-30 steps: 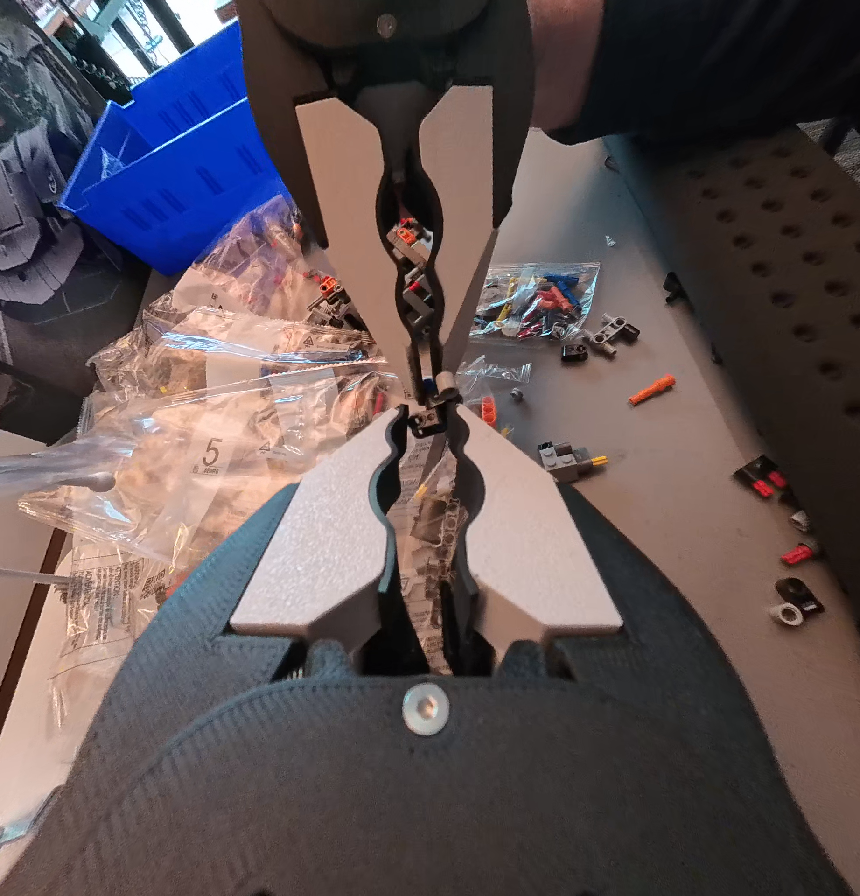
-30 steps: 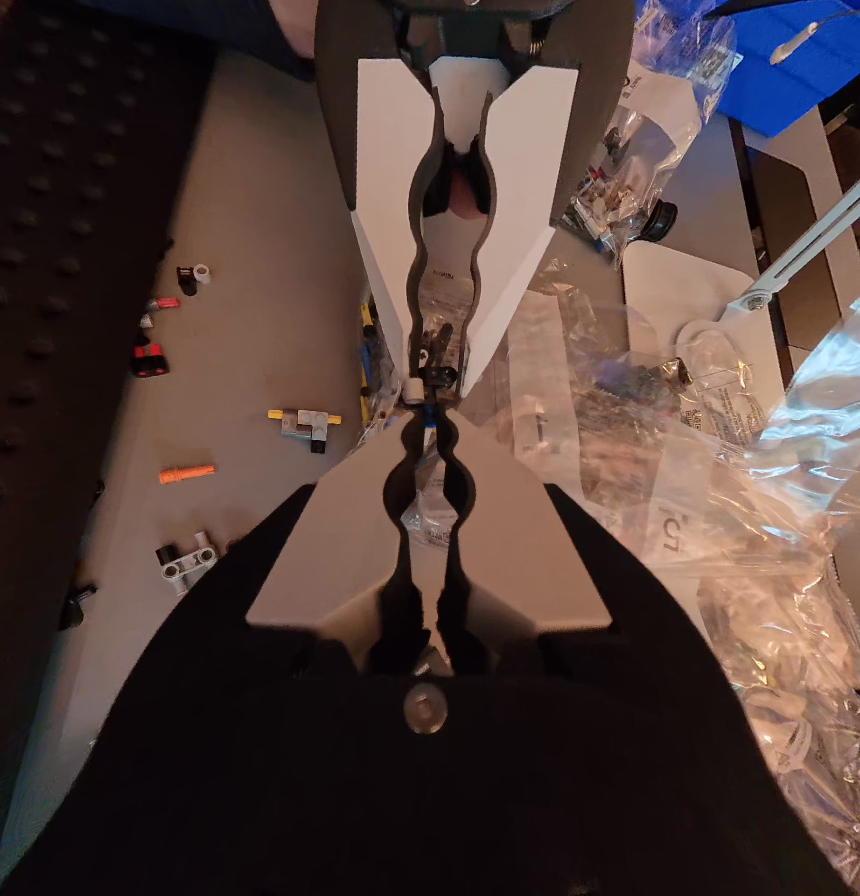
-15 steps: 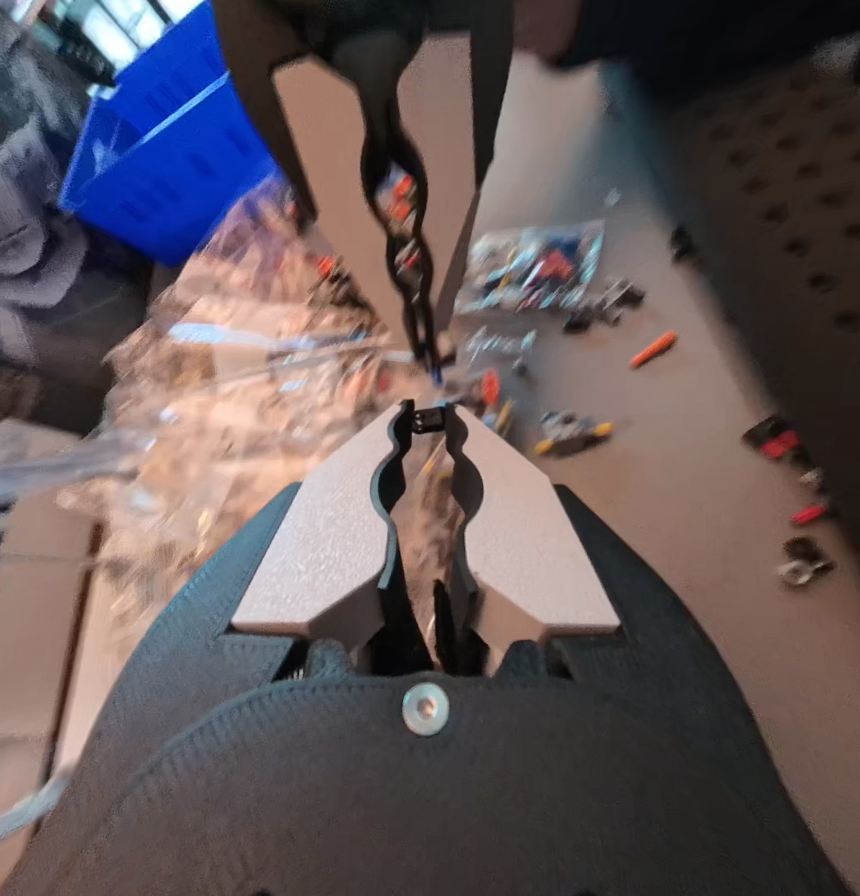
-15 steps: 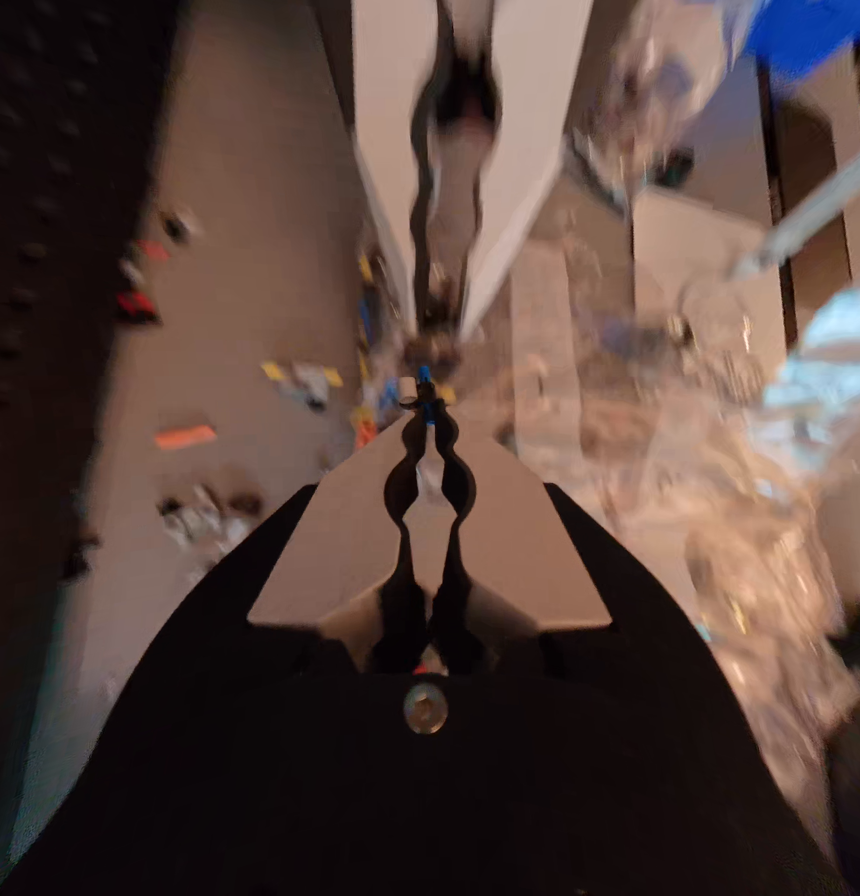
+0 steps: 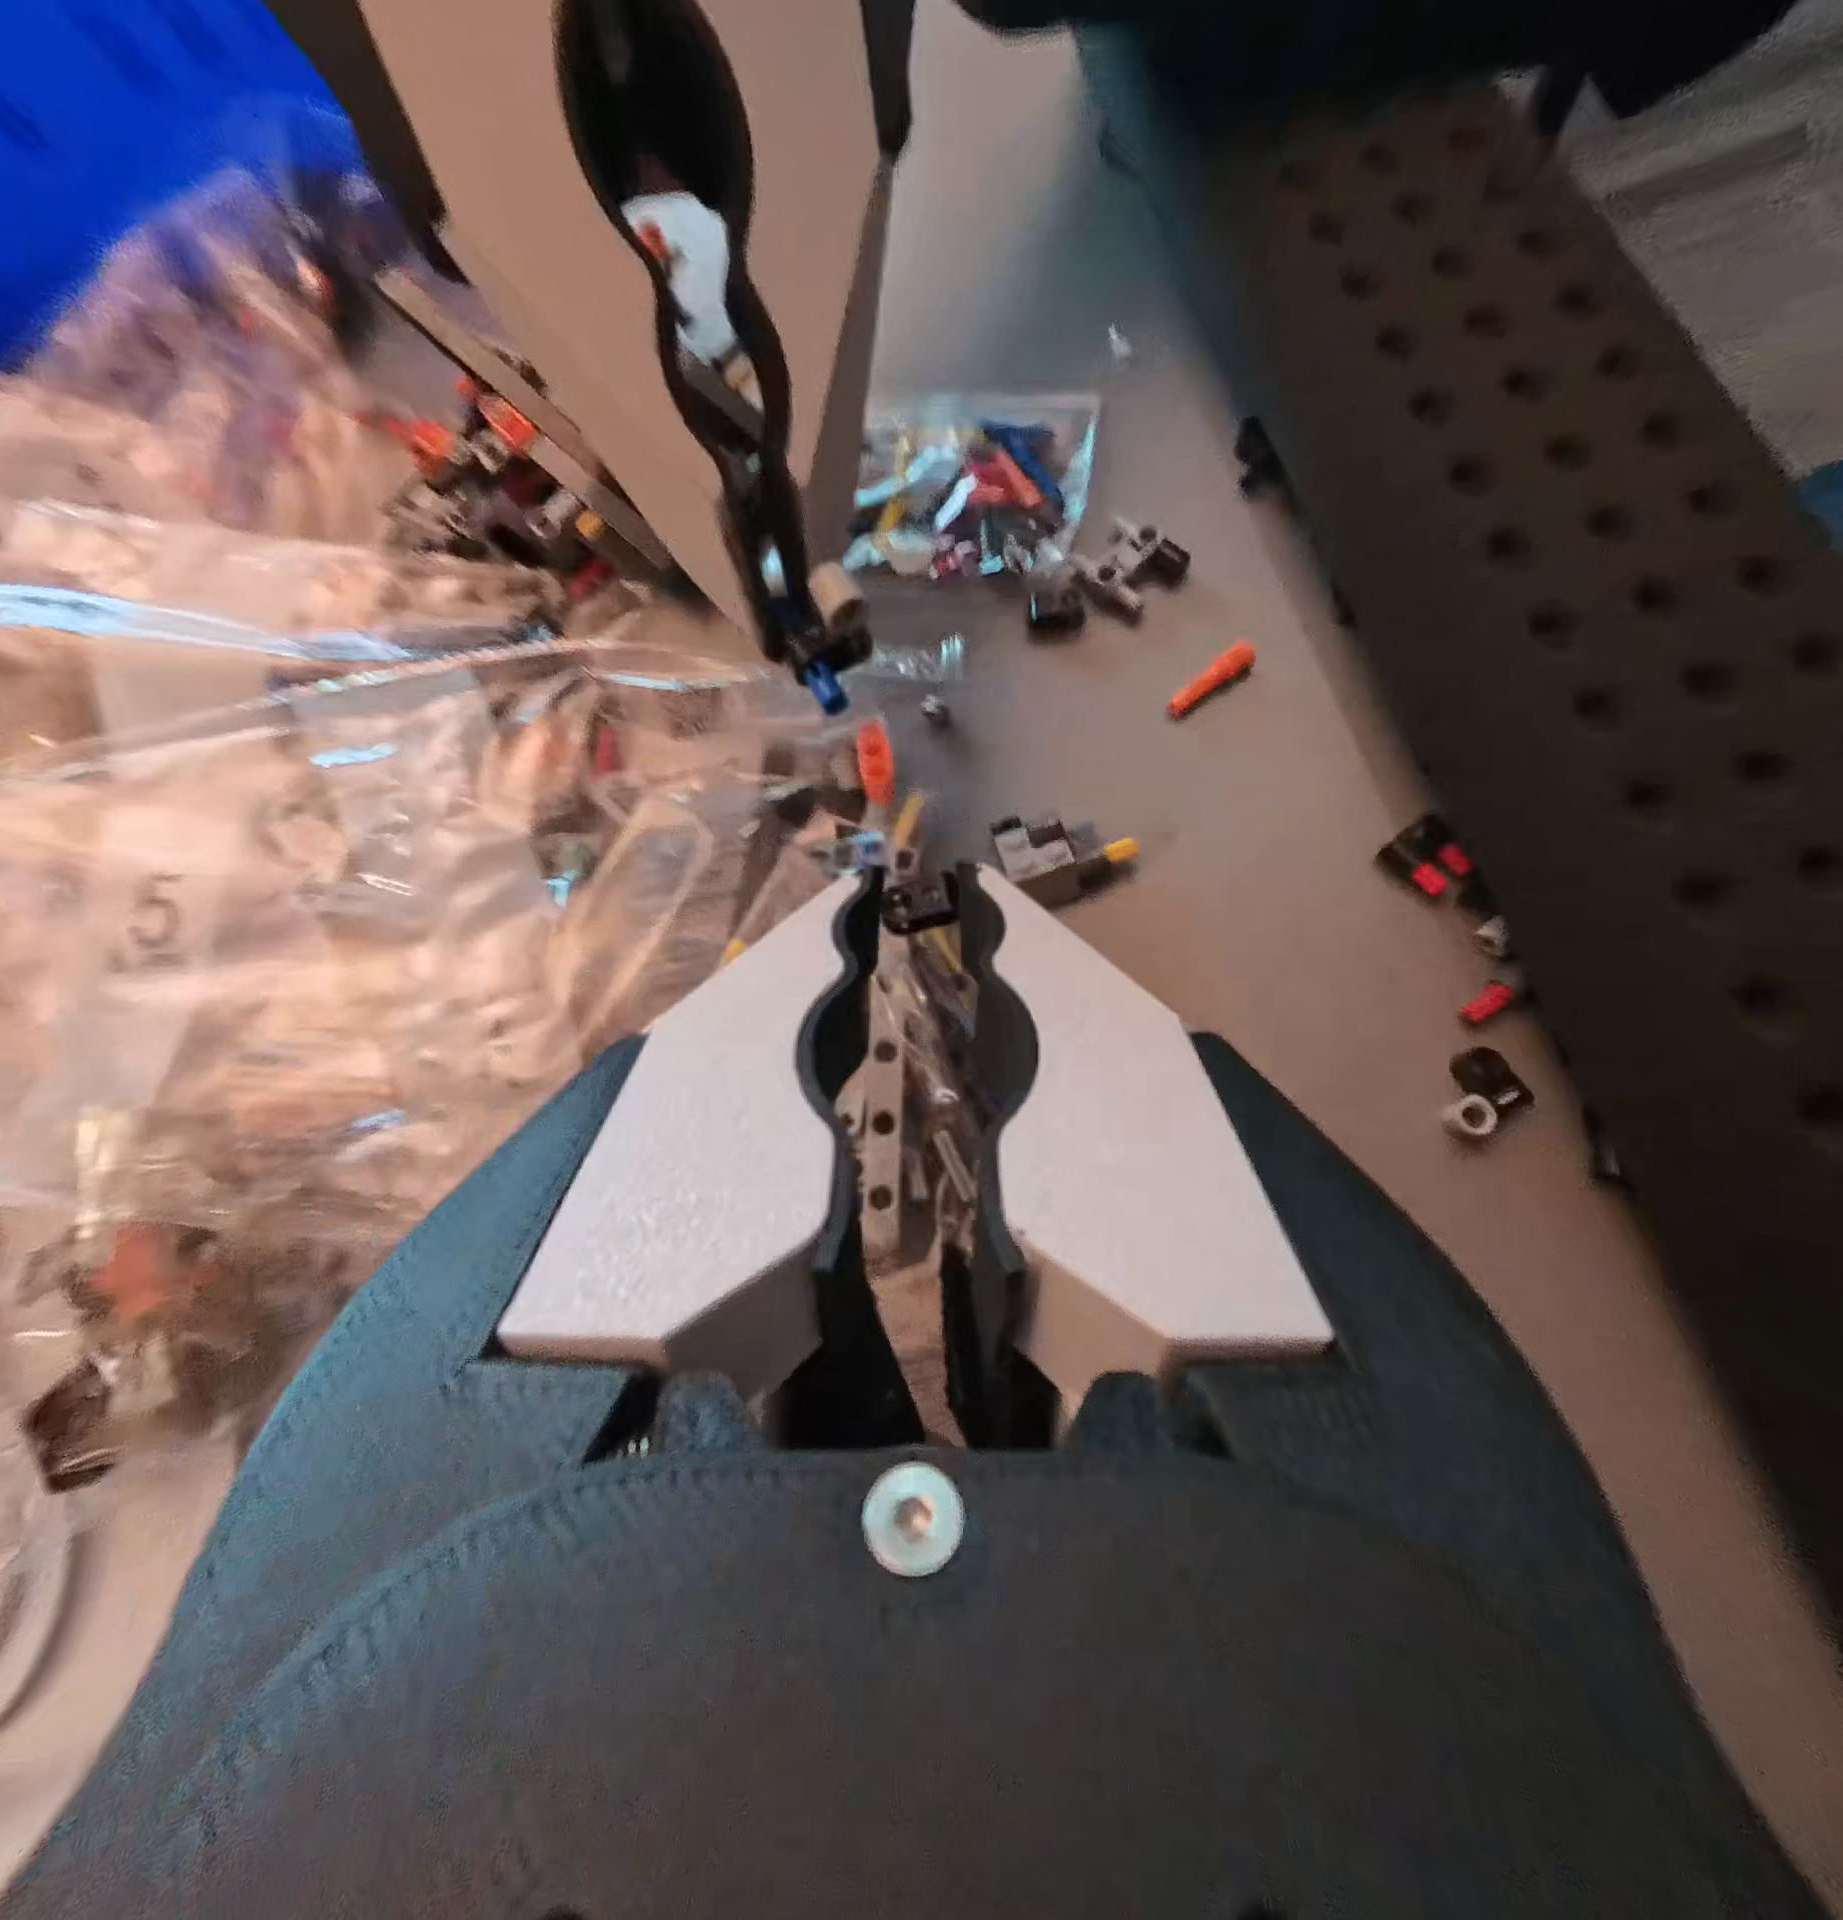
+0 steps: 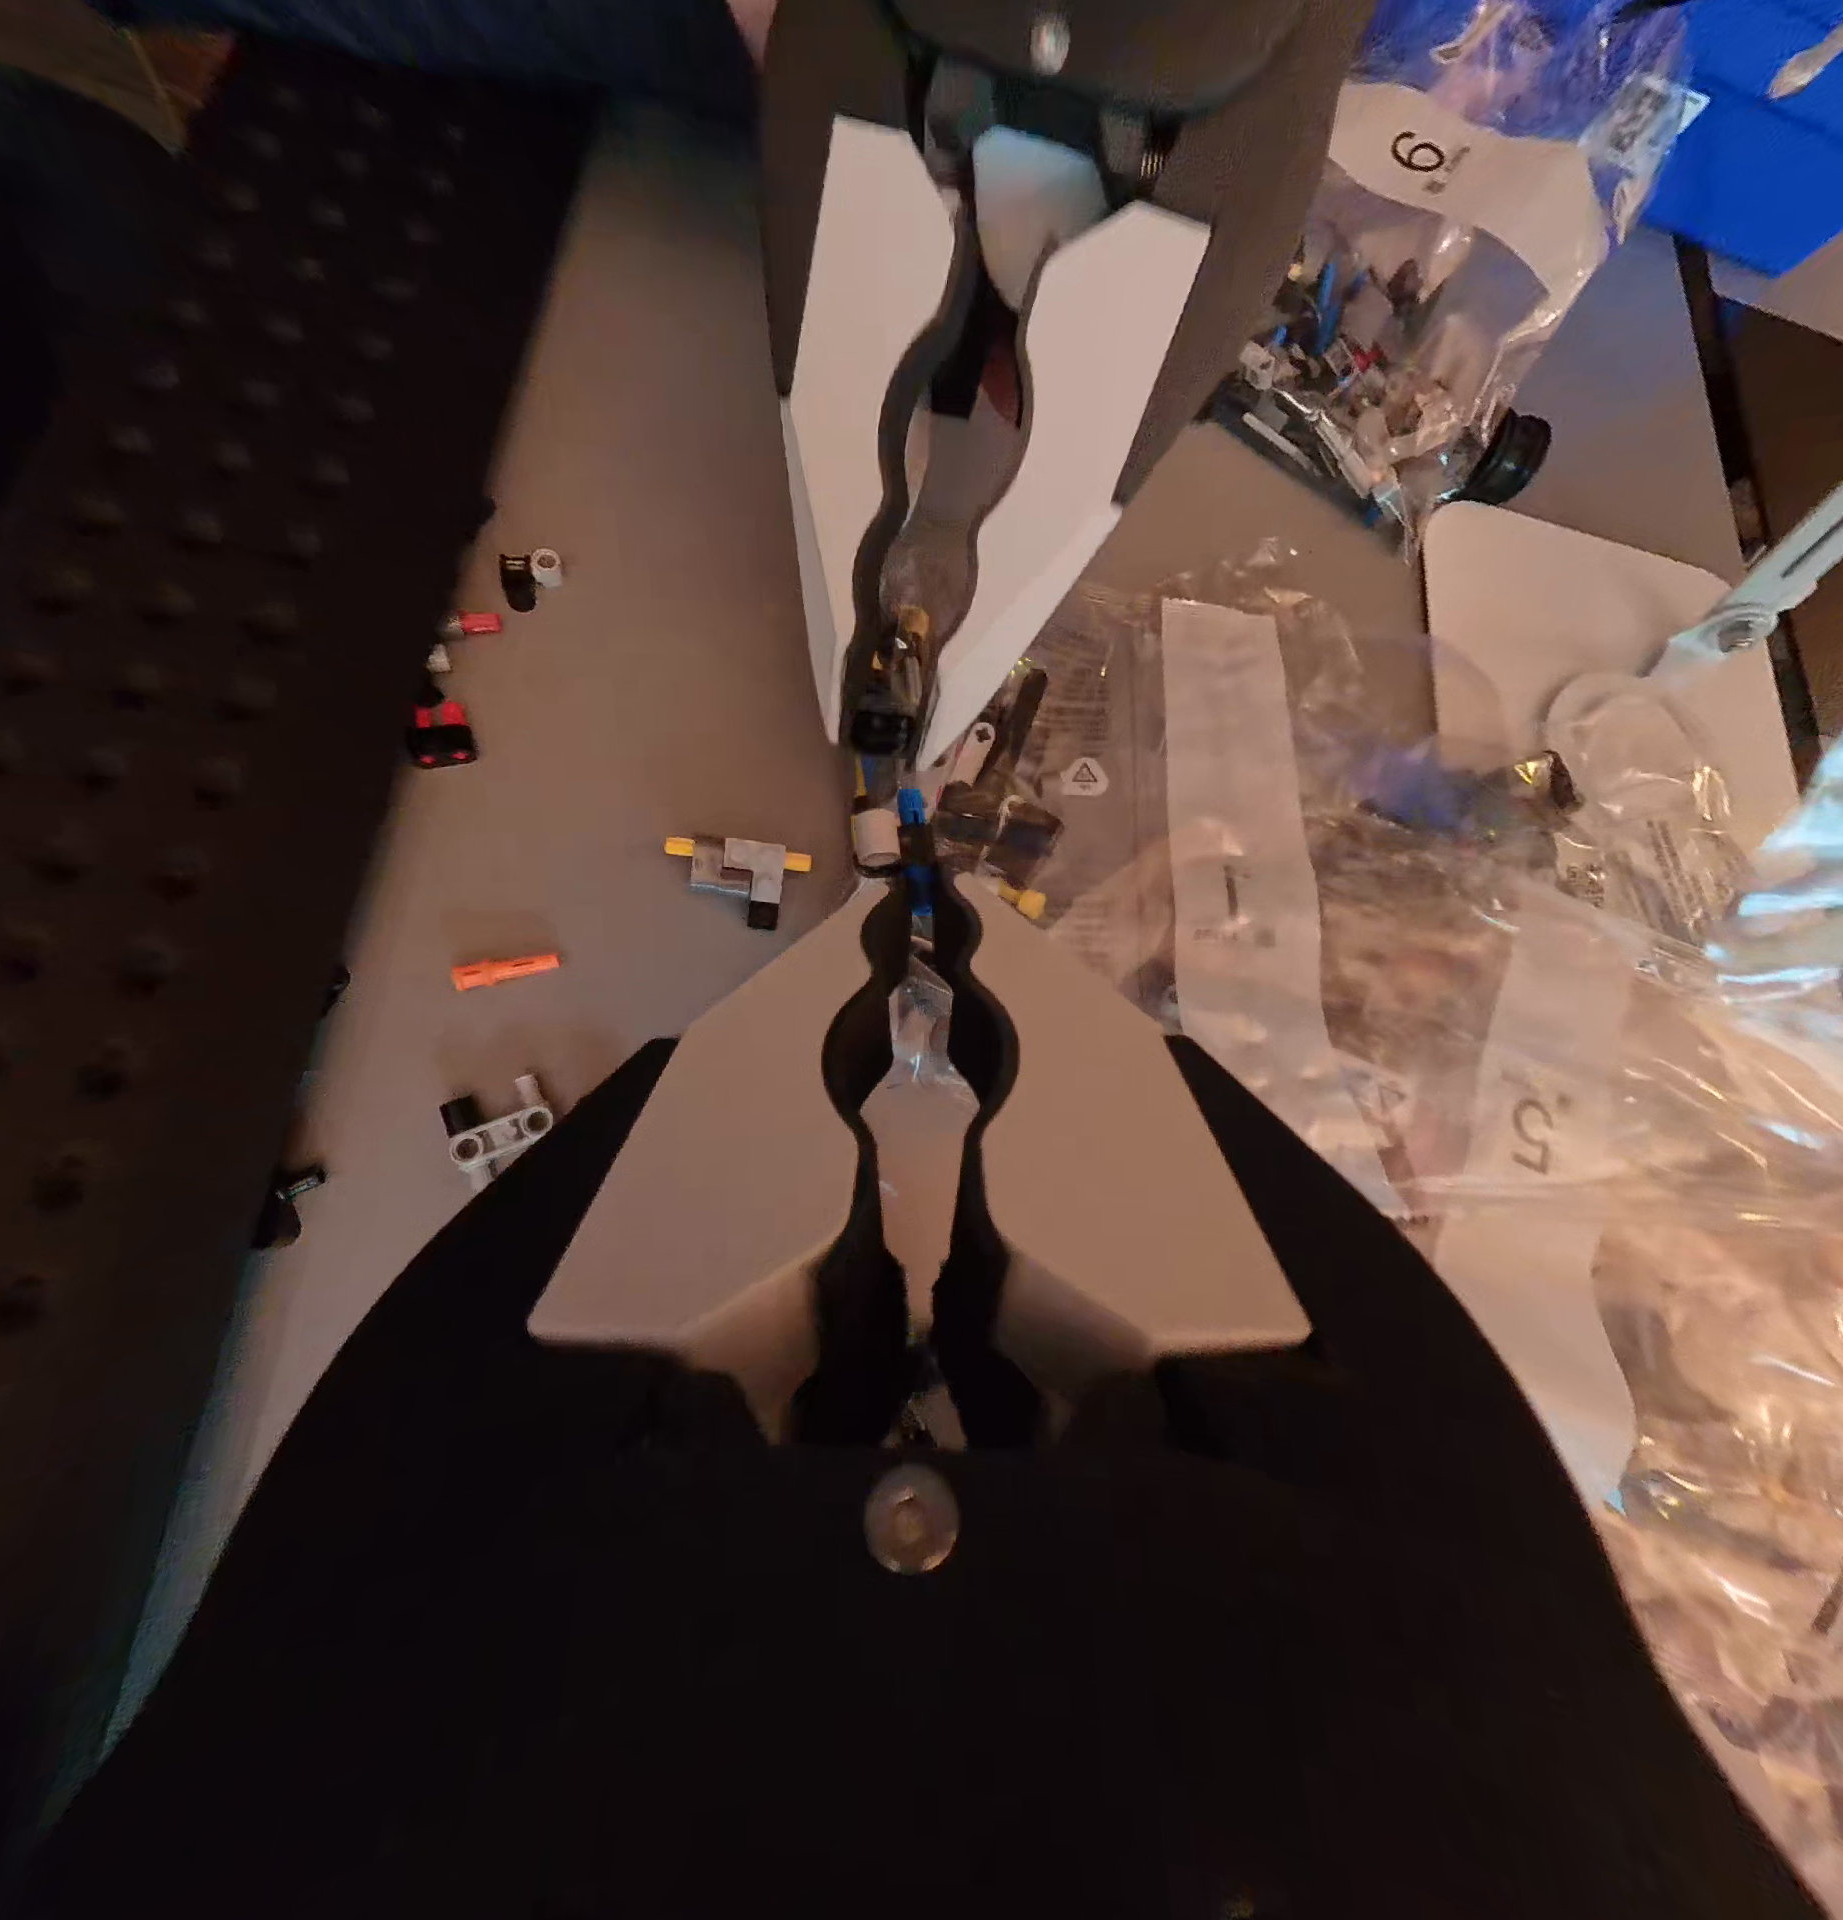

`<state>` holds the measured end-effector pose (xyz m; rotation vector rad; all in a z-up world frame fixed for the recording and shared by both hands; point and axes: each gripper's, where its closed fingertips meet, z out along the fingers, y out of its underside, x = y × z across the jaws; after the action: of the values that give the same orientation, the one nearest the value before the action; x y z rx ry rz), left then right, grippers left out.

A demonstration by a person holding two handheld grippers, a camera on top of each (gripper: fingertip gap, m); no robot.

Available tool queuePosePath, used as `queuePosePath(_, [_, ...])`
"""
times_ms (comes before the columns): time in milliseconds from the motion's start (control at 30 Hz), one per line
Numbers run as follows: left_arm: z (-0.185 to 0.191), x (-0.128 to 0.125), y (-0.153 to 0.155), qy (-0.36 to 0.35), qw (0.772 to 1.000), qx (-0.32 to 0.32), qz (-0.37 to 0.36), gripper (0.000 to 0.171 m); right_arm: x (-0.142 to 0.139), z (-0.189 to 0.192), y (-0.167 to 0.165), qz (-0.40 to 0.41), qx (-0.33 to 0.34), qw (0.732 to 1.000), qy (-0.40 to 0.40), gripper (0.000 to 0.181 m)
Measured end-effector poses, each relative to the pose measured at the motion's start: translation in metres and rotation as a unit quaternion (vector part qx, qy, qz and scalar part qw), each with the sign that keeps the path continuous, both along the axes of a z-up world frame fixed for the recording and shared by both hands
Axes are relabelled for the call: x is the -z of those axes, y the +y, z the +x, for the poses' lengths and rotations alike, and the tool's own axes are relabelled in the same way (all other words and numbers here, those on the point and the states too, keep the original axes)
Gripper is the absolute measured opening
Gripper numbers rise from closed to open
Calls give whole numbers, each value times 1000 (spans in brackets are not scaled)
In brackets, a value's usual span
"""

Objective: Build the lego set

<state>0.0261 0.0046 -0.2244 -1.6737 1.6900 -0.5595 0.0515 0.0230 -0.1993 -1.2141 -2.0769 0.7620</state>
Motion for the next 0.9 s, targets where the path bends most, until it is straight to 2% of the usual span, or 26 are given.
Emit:
queuePosePath(100, [1, 17, -1, 30, 999, 2, -13, 17, 6, -3, -3, 3, -5, 1000, -7, 1])
queuePosePath(167, [2, 19, 3, 36, 999, -6, -4, 24, 6, -5, -3, 3, -4, 1000, -6, 1])
queuePosePath(367, [12, -9, 15, -33, 998, -25, 43, 32, 3, -8, 4, -3, 15, 1000, 4, 1])
queuePosePath(467, [20, -14, 18, -44, 996, -28, 68, 33, 4, -10, 8, 2, 29, 1000, 4, 1])
queuePosePath(633, [23, -14, 30, -39, 993, -52, 101, 19, 6, -13, 11, 5, 38, 999, 2, 1])
queuePosePath(900, [20, -24, 36, -40, 988, -66, 135, 14, -5, -12, 17, 7, 61, 998, 21, 0])
